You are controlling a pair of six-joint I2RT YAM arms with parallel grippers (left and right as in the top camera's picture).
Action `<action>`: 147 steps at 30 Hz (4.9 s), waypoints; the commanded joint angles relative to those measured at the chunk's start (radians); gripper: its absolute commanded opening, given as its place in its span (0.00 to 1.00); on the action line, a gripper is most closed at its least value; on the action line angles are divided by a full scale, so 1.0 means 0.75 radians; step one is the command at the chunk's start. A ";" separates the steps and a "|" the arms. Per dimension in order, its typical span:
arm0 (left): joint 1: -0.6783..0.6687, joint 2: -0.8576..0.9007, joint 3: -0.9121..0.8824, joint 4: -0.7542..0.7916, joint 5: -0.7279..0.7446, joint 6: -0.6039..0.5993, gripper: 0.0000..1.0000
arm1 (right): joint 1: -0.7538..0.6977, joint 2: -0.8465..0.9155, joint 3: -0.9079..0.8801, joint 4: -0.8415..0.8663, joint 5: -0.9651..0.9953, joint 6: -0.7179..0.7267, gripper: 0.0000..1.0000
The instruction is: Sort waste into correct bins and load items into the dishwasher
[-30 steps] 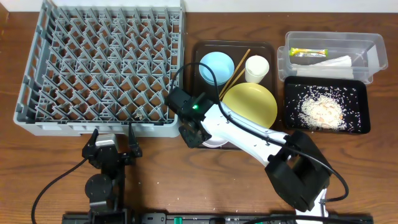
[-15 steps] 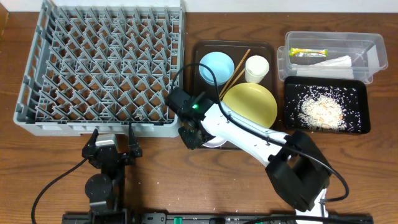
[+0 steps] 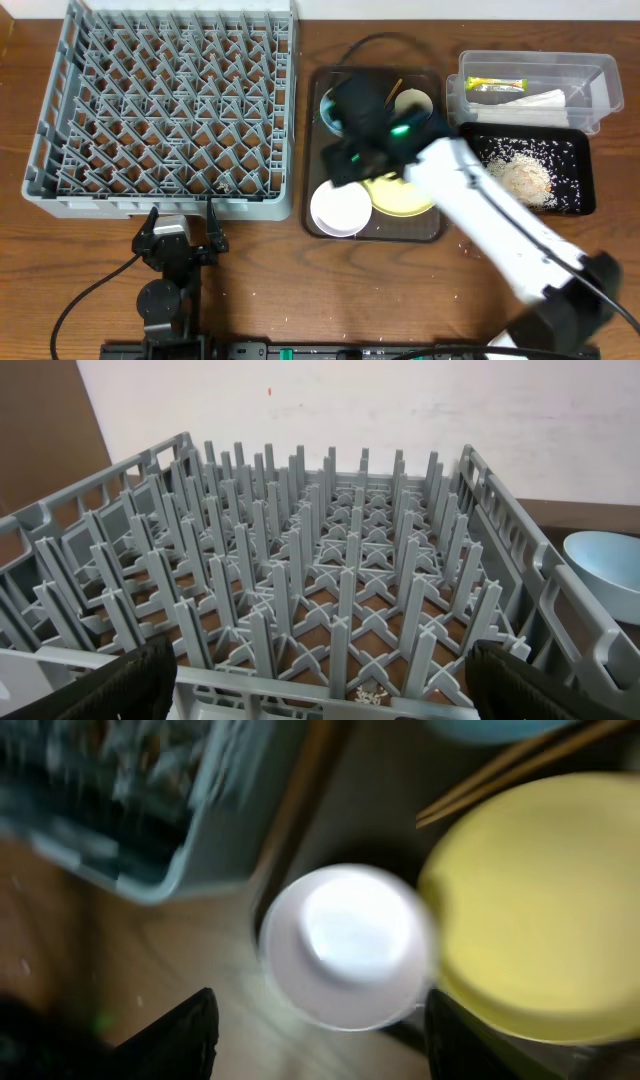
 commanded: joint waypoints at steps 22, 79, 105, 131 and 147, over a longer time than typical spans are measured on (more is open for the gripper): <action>0.007 -0.007 -0.023 -0.048 -0.021 0.007 0.94 | -0.352 -0.057 0.016 0.009 0.038 0.029 0.63; 0.007 0.168 -0.023 -0.049 -0.031 -0.003 0.94 | -0.595 0.510 0.016 0.475 0.249 0.117 0.12; 0.007 0.671 0.505 -0.096 0.488 -0.687 0.94 | -0.636 0.009 0.052 0.169 -0.173 0.028 0.01; 0.007 1.776 1.059 0.109 1.837 -1.495 0.93 | -0.630 0.010 -0.247 0.549 -1.390 -0.233 0.01; 0.003 1.777 1.059 0.278 2.024 -1.368 1.00 | -0.458 0.010 -0.403 1.076 -1.569 -0.004 0.01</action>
